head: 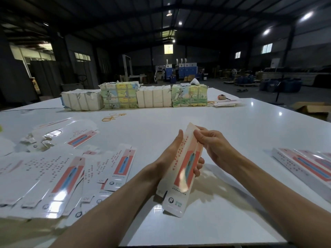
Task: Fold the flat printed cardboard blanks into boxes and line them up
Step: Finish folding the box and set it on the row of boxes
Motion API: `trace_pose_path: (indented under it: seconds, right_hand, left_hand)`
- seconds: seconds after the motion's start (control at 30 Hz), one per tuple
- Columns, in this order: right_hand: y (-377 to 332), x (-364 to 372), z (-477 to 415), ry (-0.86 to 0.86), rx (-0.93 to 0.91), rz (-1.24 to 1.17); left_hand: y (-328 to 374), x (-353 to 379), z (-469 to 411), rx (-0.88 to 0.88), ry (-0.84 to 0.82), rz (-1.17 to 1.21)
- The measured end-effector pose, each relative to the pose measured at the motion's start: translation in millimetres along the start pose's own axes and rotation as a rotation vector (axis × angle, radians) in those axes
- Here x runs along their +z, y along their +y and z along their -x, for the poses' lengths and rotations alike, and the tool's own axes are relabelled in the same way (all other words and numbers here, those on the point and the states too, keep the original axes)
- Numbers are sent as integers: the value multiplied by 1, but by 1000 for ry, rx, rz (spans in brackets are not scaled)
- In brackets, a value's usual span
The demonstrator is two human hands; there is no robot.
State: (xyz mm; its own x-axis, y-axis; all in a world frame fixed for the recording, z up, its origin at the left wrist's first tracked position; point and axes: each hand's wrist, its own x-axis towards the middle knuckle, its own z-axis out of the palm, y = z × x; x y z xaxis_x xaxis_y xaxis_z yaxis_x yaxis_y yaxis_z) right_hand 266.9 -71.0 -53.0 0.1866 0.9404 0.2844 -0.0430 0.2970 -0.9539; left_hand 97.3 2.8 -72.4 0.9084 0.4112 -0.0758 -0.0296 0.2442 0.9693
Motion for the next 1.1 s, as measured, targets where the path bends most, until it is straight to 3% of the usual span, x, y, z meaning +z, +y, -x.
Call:
trace_pose_path:
  seconds: [0.17, 0.4, 0.53, 0.67, 0.8, 0.9, 1.0, 1.1]
  right_hand:
    - [-2, 7, -1, 20, -47, -65]
    - [9, 19, 5, 40, -51, 153]
    - [12, 22, 3, 96, -51, 154]
    - [10, 21, 8, -39, 1, -32]
    - [11, 23, 11, -27, -45, 30]
    - [10, 22, 11, 4, -71, 57]
    - [7, 18, 8, 37, -120, 153]
    - [3, 16, 8, 41, -147, 213]
  left_hand:
    - [2, 10, -8, -27, 93, 16]
    - [4, -9, -1, 104, 128, 452]
    - [-2, -7, 2, 135, 176, 373]
    - [2, -4, 1, 106, 174, 309]
    - [-3, -4, -2, 112, 137, 289]
    - [-7, 0, -2, 127, 205, 197]
    - [-4, 3, -3, 278, 385, 50]
    - [-3, 3, -6, 536, 546, -248]
